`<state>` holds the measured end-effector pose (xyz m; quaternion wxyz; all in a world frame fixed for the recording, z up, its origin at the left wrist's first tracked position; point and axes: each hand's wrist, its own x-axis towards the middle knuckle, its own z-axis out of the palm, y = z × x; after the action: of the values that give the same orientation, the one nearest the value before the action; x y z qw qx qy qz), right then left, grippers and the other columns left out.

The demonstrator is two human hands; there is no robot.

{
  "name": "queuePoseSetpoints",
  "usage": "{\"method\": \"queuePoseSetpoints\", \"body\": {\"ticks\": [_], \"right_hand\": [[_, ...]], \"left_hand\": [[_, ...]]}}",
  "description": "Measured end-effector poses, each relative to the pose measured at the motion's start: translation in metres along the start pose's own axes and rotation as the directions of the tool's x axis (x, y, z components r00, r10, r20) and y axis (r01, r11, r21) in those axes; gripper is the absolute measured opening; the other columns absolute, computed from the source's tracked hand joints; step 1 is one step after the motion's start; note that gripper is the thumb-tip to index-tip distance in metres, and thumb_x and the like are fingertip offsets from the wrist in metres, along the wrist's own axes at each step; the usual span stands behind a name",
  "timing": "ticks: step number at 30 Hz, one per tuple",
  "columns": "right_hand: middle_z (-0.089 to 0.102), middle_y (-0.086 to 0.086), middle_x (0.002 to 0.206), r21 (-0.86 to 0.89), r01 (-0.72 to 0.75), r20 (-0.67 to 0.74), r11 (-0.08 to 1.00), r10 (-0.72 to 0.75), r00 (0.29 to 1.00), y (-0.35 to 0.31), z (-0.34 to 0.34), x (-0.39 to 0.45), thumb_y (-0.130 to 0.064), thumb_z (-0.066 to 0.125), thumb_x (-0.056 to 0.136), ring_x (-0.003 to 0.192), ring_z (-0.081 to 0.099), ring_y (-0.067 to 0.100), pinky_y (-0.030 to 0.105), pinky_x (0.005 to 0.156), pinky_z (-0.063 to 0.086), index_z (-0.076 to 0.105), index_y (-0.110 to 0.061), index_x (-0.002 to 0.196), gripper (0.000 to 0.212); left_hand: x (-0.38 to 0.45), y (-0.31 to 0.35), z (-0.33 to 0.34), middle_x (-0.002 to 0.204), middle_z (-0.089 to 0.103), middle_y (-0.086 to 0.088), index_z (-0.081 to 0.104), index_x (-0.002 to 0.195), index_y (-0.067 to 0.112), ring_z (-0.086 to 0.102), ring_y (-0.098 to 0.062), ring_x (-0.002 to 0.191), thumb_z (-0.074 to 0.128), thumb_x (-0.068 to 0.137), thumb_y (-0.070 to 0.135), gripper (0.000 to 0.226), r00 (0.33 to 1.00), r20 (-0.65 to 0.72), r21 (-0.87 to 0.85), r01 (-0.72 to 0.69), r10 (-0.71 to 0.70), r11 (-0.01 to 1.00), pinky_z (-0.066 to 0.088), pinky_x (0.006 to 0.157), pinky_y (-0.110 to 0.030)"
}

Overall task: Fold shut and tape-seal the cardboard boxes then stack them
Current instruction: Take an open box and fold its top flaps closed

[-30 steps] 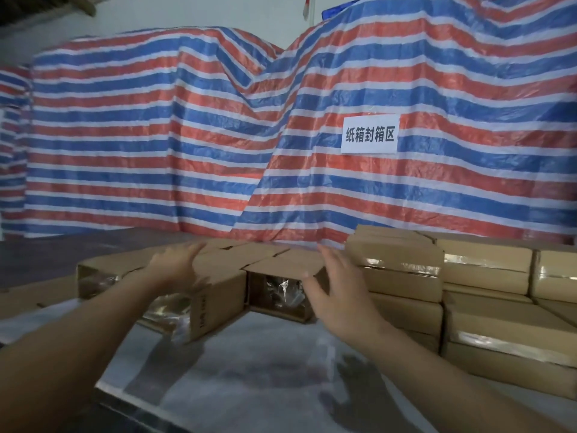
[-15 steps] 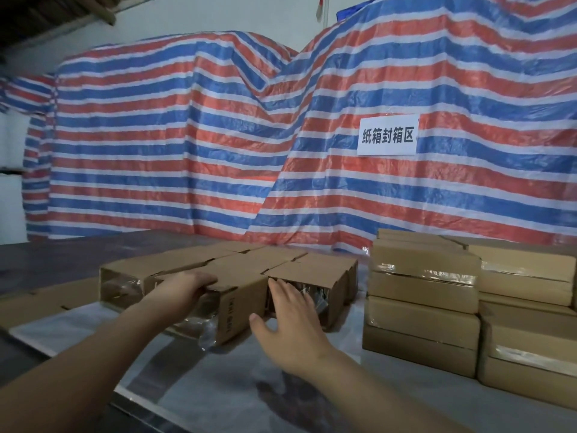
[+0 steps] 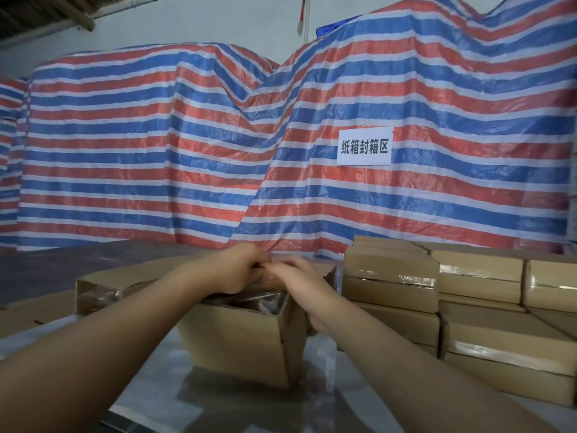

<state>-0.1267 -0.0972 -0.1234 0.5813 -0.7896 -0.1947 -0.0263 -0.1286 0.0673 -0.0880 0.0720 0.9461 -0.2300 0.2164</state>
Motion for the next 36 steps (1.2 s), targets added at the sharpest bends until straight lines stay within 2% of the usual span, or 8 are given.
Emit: {"method": "queuePoseSetpoints", "body": {"ticks": [2,6,11,16,20,23,31,36], "right_hand": [[0.064,-0.001,0.100,0.018,-0.061,-0.073,0.998,0.062,0.995,0.000,-0.018,-0.013,-0.036,0.053,0.101,0.089,0.060,0.011,0.024,0.068,0.044,0.059,-0.029,0.103,0.010],[0.070,0.012,0.089,0.018,-0.192,-0.146,0.981,0.193,0.970,0.009,-0.062,-0.037,-0.025,0.048,0.101,0.088,0.065,0.026,0.037,0.083,0.053,0.066,-0.013,0.102,0.021],[0.071,0.009,0.080,0.084,-0.207,-0.197,0.975,0.220,0.956,0.025,-0.126,-0.066,-0.022,0.058,0.095,0.083,0.067,0.026,0.043,0.087,0.054,0.070,-0.007,0.104,0.022],[0.071,0.015,0.086,0.256,-0.253,-0.280,0.933,0.322,0.904,0.041,-0.183,-0.089,-0.024,0.060,0.093,0.072,0.069,0.027,0.038,0.072,0.055,0.064,-0.005,0.111,0.026],[0.073,0.016,0.087,0.410,-0.142,-0.371,0.901,0.306,0.877,0.059,-0.199,-0.109,-0.044,0.050,0.099,0.080,0.069,0.031,0.041,0.082,0.052,0.068,-0.005,0.114,0.046],[0.074,0.019,0.087,0.521,-0.053,-0.404,0.852,0.301,0.864,0.084,-0.194,-0.124,-0.060,0.041,0.098,0.076,0.072,0.031,0.039,0.073,0.058,0.073,-0.006,0.096,0.063],[0.072,0.015,0.076,0.536,0.053,-0.442,0.843,0.227,0.868,0.083,-0.214,-0.132,-0.065,0.043,0.094,0.064,0.070,0.028,0.033,0.062,0.057,0.075,-0.007,0.082,0.067],[0.067,0.007,0.061,0.594,-0.047,-0.414,0.803,0.355,0.838,0.100,-0.219,-0.134,-0.047,0.047,0.098,0.050,0.064,0.020,0.030,0.054,0.051,0.070,-0.007,0.078,0.051]], "left_hand": [[0.014,0.022,0.002,0.093,0.066,0.005,0.068,0.094,0.022,0.062,-0.013,0.087,0.059,0.096,0.029,0.011,0.996,0.084,-0.004,-0.003,0.003,1.000,0.052,0.086,-0.036],[0.037,0.063,0.012,0.087,0.063,0.006,0.067,0.092,0.026,0.060,-0.012,0.082,0.055,0.097,0.038,0.017,0.984,0.173,-0.015,-0.039,0.041,0.999,0.052,0.079,-0.032],[0.045,0.075,0.004,0.096,0.066,0.013,0.063,0.095,0.040,0.061,-0.007,0.092,0.051,0.091,0.063,0.027,0.994,0.076,-0.374,0.106,-0.084,0.921,0.048,0.084,-0.033],[0.025,0.088,0.041,0.103,0.075,0.005,0.072,0.105,0.031,0.069,-0.017,0.101,0.046,0.086,0.071,0.051,0.951,0.167,-0.881,0.262,-0.259,0.394,0.049,0.096,-0.042],[0.015,0.135,0.085,0.102,0.075,-0.011,0.080,0.098,0.024,0.073,-0.023,0.092,0.061,0.076,0.055,0.043,0.937,0.288,-0.957,0.276,-0.199,-0.086,0.057,0.074,-0.033],[0.017,0.159,0.103,0.105,0.073,-0.017,0.076,0.108,0.011,0.073,-0.027,0.094,0.053,0.092,0.048,0.046,0.921,0.284,-0.944,0.219,-0.268,-0.247,0.059,0.067,-0.030],[0.036,0.182,0.099,0.097,0.076,-0.012,0.081,0.088,0.021,0.074,-0.024,0.086,0.051,0.092,0.061,0.050,0.938,0.193,-0.957,0.114,-0.289,-0.267,0.058,0.057,-0.030],[0.038,0.197,0.120,0.102,0.075,-0.014,0.075,0.108,0.015,0.072,-0.029,0.097,0.040,0.096,0.063,0.061,0.904,0.256,-0.956,0.186,-0.342,-0.227,0.054,0.087,-0.044]]}}
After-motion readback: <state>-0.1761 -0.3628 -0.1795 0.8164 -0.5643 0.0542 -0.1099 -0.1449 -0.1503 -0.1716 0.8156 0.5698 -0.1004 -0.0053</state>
